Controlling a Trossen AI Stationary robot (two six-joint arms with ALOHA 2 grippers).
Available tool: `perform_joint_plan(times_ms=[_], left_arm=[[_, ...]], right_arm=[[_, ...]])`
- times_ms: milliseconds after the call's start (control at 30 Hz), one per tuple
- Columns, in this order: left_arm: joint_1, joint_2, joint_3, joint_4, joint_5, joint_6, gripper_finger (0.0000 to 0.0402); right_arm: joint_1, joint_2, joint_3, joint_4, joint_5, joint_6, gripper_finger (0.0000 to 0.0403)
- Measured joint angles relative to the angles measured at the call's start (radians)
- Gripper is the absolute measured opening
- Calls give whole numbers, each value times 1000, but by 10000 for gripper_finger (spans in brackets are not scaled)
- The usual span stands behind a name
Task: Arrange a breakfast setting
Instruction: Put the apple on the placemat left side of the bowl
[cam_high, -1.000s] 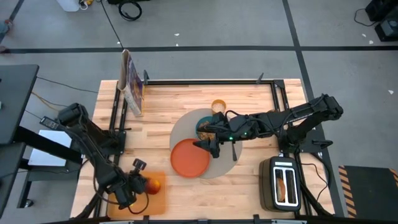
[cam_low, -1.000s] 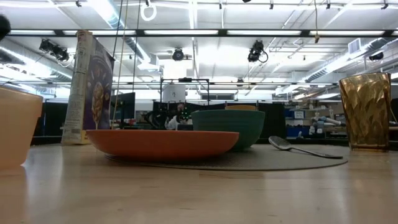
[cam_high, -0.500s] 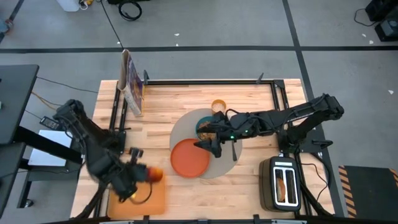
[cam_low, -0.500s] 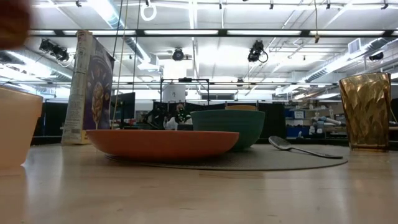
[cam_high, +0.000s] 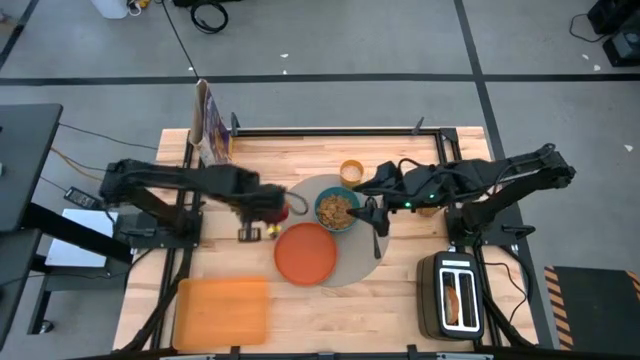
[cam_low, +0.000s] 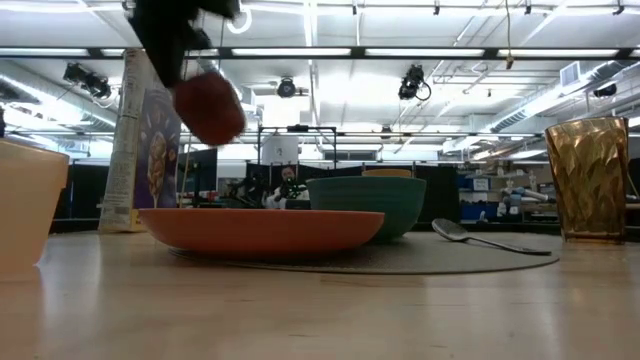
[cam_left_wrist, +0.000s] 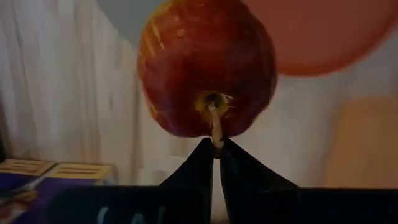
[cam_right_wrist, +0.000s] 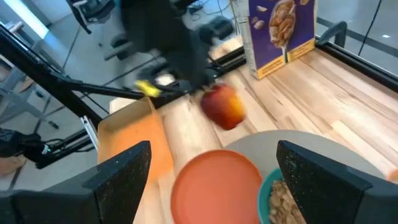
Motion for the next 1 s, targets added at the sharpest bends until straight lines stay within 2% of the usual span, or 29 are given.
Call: perform_joint_plan(times_ms=[200,500,900,1000], left_arm=[[167,159,0,22,6,120,21],[287,309,-1,186,6,172,21],[319,379,29,250,6,137,21],[319,380,67,207,6,116,26]], right_arm=[[8,-12,0,-59,0,3,348],[9,8,0,-92,0,4,348],[7,63,-3,-98,7,-19,348],[6,76,-3,-92,8,-19,348]])
